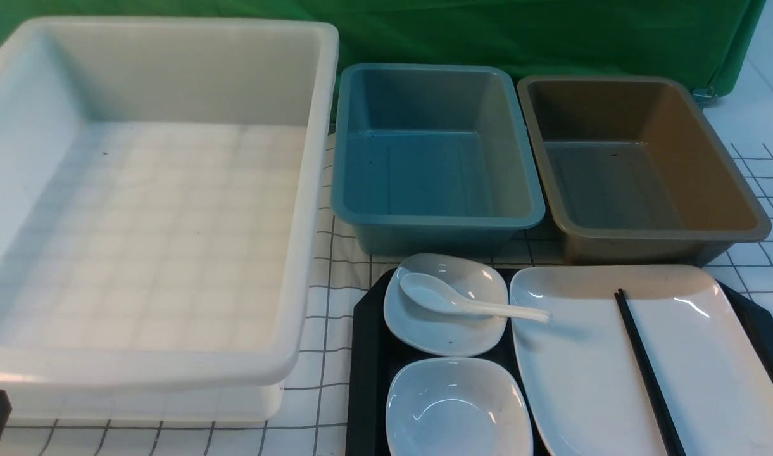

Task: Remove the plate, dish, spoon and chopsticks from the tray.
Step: Use the right arm to grab a pair of chopsticks from the plate

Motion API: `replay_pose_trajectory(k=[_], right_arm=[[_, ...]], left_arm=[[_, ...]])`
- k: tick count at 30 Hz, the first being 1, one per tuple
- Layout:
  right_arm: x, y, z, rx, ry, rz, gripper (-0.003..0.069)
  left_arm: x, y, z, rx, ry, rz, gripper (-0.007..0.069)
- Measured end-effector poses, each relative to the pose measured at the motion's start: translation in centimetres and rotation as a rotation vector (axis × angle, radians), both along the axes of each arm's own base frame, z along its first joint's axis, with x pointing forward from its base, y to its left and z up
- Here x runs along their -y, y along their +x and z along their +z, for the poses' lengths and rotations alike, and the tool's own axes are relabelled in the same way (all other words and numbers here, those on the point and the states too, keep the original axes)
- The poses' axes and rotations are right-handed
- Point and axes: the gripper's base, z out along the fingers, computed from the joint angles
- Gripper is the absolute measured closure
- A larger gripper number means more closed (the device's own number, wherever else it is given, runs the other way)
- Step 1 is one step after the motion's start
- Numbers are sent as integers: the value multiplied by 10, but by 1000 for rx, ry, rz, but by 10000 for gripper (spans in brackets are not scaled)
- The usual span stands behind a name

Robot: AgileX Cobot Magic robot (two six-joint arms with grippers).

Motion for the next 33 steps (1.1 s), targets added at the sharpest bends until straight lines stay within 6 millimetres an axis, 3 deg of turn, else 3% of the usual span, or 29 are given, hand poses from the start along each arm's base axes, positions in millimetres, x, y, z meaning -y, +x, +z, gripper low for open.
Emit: replay_pose_trajectory(k=[4,6,7,10,12,13,14,16,18,19,20,22,26,27,29,33], right_arm=[[0,0,1,4,49,-5,416],[0,0,1,5,53,-3,438],[0,0,6,24,24,2,489],[1,-6,45,167,-119,-1,608],[2,-10,84,259,-247,-17,636],[2,-11,91,269,-263,-19,637],[1,-10,120,290,-369,-20,645],[0,-1,140,230,-476,4,648],[-2,24,160,7,-613,99,649],[-3,26,158,-38,-624,120,649],[-3,48,159,-274,-685,218,646],[-3,76,146,-523,-718,324,636],[-8,119,113,-827,-717,493,563],[-9,121,111,-836,-719,501,563],[-24,142,88,-931,-735,609,445],[-56,160,62,-952,-794,742,300]], left_arm=[[0,0,0,0,0,0,603],[0,0,0,0,0,0,603],[0,0,0,0,0,0,603],[0,0,0,0,0,0,603],[0,0,0,0,0,0,603],[0,0,0,0,0,0,603],[0,0,0,0,0,0,603],[0,0,0,0,0,0,603],[0,0,0,0,0,0,603],[0,0,0,0,0,0,603],[0,0,0,0,-2,0,603],[0,0,0,0,0,0,603],[0,0,0,0,0,0,603],[0,0,0,0,0,0,603],[0,0,0,0,0,0,603],[0,0,0,0,0,0,603]])
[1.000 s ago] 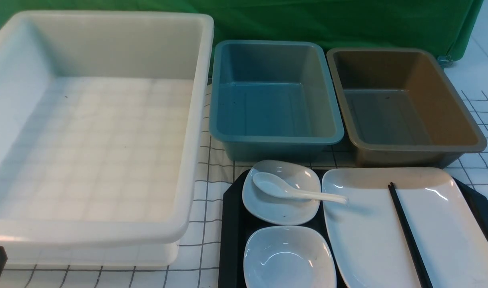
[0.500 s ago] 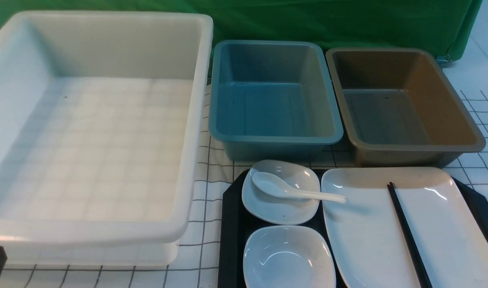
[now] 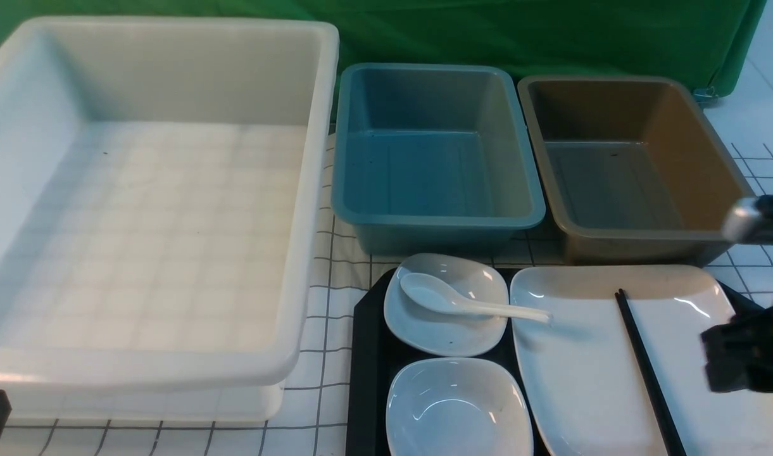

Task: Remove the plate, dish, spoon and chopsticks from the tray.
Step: Use the right arm to grab a pair of chopsticks from the plate

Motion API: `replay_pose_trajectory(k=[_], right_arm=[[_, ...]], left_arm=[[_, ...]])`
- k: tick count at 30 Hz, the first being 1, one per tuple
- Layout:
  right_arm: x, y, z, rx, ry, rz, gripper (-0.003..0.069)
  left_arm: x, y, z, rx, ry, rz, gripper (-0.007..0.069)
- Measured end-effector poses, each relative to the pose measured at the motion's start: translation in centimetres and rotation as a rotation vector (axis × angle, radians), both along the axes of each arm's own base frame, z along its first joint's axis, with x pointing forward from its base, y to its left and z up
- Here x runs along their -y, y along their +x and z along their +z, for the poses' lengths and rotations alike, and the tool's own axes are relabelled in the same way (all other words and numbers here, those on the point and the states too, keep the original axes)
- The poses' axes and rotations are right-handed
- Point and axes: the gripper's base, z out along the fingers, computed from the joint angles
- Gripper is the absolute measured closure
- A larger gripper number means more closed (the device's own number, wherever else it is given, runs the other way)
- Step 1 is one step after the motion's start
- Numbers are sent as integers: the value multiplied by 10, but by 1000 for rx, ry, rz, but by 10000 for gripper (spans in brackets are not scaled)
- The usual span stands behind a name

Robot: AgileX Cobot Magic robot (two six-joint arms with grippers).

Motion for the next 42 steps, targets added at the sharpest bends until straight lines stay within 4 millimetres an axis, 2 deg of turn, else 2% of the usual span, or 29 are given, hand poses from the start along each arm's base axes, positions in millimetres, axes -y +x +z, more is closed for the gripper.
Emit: replay_pose_trajectory(k=[2,5,10,13,25,35,42], right_arm=[[-17,6,-15,-35,-5,40,271],[-32,15,-36,-87,-16,54,261],[-36,26,-67,-182,-55,24,251],[-35,30,-76,-206,-67,14,247],[-34,30,-74,-213,-72,13,246],[-32,33,-64,-193,-105,36,244],[-33,35,-74,-229,-119,37,244]], left_arm=[[0,0,0,0,0,0,603],[0,0,0,0,0,0,603],[0,0,0,0,1,0,603],[0,0,0,0,1,0,603],[0,0,0,0,1,0,603],[0,0,0,0,-1,0,603],[0,0,0,0,0,0,603]])
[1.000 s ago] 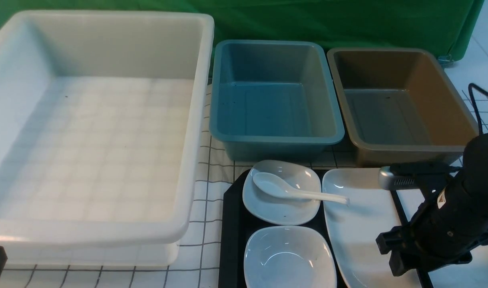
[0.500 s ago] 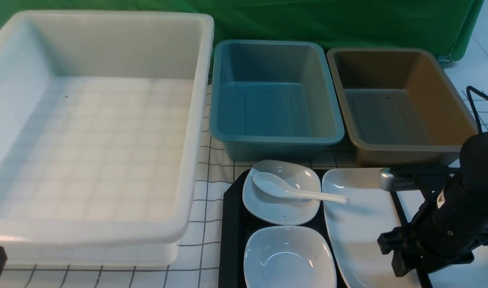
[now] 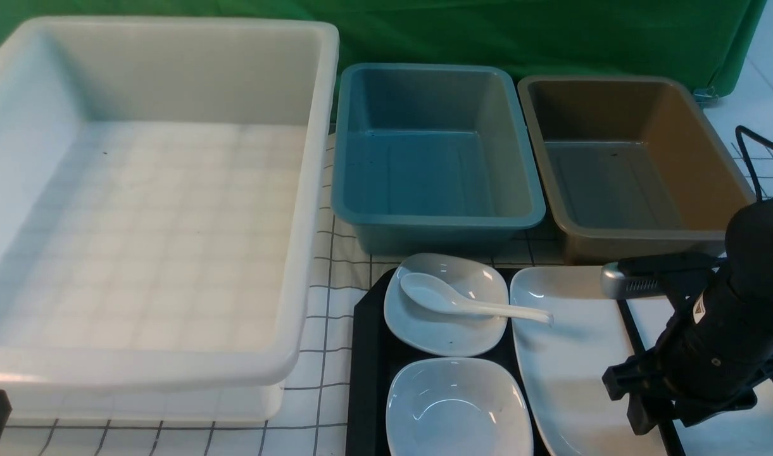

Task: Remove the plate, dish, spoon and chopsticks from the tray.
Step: Use the right arm to grab a pair of chopsticks from the plate, then use the right arm to put the chopsticks into the small storage box on the right

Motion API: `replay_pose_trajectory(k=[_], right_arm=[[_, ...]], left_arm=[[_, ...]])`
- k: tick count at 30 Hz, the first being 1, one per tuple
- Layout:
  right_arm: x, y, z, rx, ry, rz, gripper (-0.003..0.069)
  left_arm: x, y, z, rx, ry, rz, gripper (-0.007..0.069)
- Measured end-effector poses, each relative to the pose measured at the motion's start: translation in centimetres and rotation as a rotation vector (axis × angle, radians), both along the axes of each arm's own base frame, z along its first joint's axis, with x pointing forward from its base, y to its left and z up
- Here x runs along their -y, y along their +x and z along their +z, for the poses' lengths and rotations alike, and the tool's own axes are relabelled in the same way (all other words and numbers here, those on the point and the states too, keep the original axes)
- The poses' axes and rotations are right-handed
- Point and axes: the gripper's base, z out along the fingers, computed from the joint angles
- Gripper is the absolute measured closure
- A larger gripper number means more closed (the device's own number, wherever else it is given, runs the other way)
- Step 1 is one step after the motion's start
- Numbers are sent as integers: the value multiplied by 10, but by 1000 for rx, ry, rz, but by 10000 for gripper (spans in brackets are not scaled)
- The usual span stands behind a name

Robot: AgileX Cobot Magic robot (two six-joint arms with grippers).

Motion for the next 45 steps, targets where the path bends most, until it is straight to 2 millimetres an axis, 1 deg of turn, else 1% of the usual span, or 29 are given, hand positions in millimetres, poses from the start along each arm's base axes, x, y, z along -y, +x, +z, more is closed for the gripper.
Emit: replay_pose_trajectory(k=[5,9,12,13,15,18,19,24,26,27,28,30,31,32,33,34,35,36,37,38,39,40,41,42,43,44,45], right_arm=[[-1,2,-12,-37,-15,0,244],[-1,3,-16,-50,-20,1,247],[-1,4,-18,-56,-24,2,292],[-1,4,-19,-58,-24,3,320],[-1,4,-19,-57,-25,8,386],[-1,4,-19,-56,-26,25,519],[-1,4,-19,-58,-26,28,535],[1,-2,-13,-87,-37,42,530],[4,-11,0,-117,-46,59,530],[4,-11,0,-123,-48,59,530],[7,-19,14,-117,-45,73,530],[10,-27,31,-91,-36,90,530],[10,-27,33,-82,-33,90,530],[13,-33,52,-26,-17,103,530],[13,-33,57,-5,-12,105,530],[14,-34,79,80,6,116,530],[14,-32,94,148,18,118,530],[14,-33,95,154,19,119,530],[14,-29,111,222,28,120,530],[15,-17,136,336,51,105,530],[16,-10,147,377,61,92,530],[17,2,157,426,71,72,530],[18,6,162,445,74,63,530],[22,31,170,498,77,26,530],[22,34,171,503,77,22,530],[27,58,173,536,74,-9,530],[30,79,170,554,68,-34,530]], left_arm=[[0,0,0,0,0,0,603],[0,0,0,0,0,0,603],[0,0,0,0,0,0,603],[0,0,0,0,0,0,603],[0,0,0,0,1,0,603],[0,0,0,0,1,0,603],[0,0,0,0,1,0,603],[0,0,0,0,1,0,603],[0,0,0,0,1,0,603],[0,0,0,0,1,0,603],[0,0,0,0,1,0,603],[0,0,0,0,1,0,603],[0,0,0,0,1,0,603],[0,0,0,0,1,0,603],[0,0,0,0,1,0,603],[0,0,0,0,1,0,603],[0,0,0,0,1,0,603],[0,0,0,0,1,0,603],[0,0,0,0,1,0,603],[0,0,0,0,1,0,603],[0,0,0,0,0,0,603],[0,0,0,0,-1,0,603],[0,0,0,0,-1,0,603],[0,0,0,0,0,0,603],[0,0,0,0,0,0,603],[0,0,0,0,0,0,603],[0,0,0,0,0,0,603]])
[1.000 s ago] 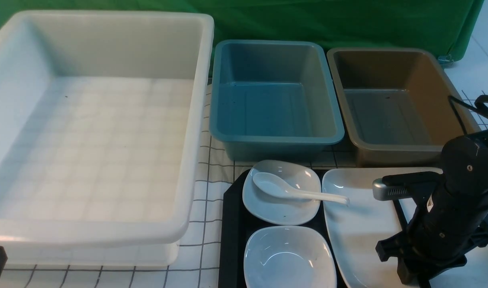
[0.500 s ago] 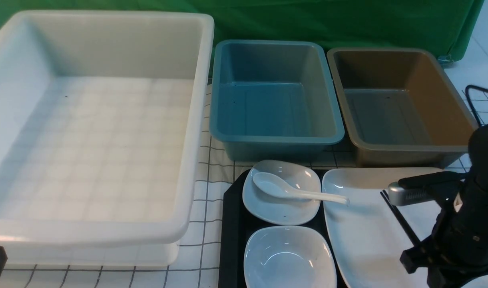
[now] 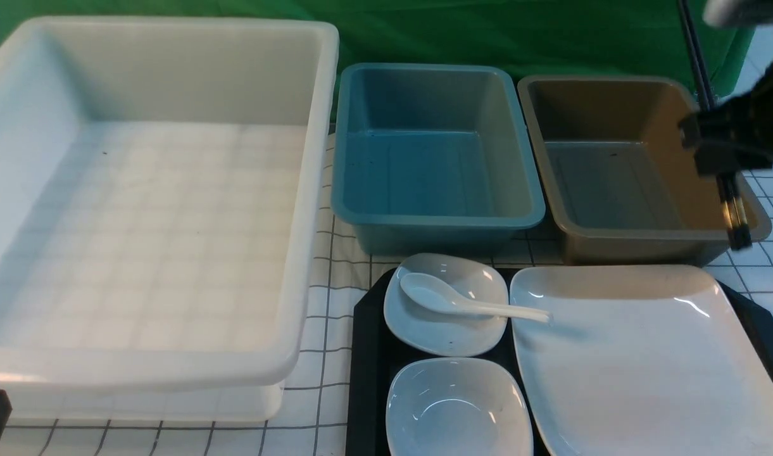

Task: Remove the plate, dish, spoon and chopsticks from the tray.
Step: Use the right arm to put the chopsticks into the small storage box on the right

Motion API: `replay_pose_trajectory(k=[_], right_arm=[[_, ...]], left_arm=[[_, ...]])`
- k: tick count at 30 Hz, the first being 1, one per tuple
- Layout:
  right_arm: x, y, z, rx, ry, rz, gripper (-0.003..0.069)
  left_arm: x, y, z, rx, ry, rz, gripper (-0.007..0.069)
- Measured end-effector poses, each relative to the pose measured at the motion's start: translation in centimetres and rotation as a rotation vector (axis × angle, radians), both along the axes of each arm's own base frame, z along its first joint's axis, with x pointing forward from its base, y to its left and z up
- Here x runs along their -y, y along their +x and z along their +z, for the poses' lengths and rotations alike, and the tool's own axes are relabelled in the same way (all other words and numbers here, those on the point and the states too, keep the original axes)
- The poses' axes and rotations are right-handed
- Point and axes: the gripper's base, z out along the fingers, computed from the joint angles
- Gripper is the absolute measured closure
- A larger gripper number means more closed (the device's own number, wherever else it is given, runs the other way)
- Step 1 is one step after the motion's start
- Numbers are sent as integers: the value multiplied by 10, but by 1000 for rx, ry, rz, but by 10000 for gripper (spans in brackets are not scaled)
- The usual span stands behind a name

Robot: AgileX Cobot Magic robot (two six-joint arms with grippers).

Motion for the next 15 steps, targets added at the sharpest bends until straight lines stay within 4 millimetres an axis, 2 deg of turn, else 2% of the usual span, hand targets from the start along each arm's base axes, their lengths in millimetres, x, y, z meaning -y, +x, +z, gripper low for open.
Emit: replay_pose_trajectory(k=[1,3,5,6,8,10,11,15], right_arm=[[1,4,0,8,2,-4,530],[5,50,-15,39,16,-53,530],[7,76,-30,47,21,-74,530],[6,82,-32,58,25,-79,530],[3,109,-58,45,30,-88,530],[1,121,-74,43,32,-89,530],[-1,129,-89,29,31,-88,530],[-3,140,-125,-33,23,-91,524]], left_arm=[[0,0,0,0,0,0,603],[0,0,0,0,0,0,603],[0,0,0,0,0,0,603],[0,0,0,0,0,0,603],[0,0,0,0,0,0,603],[0,0,0,0,0,0,603],[0,0,0,0,0,0,603],[0,0,0,0,0,0,603]])
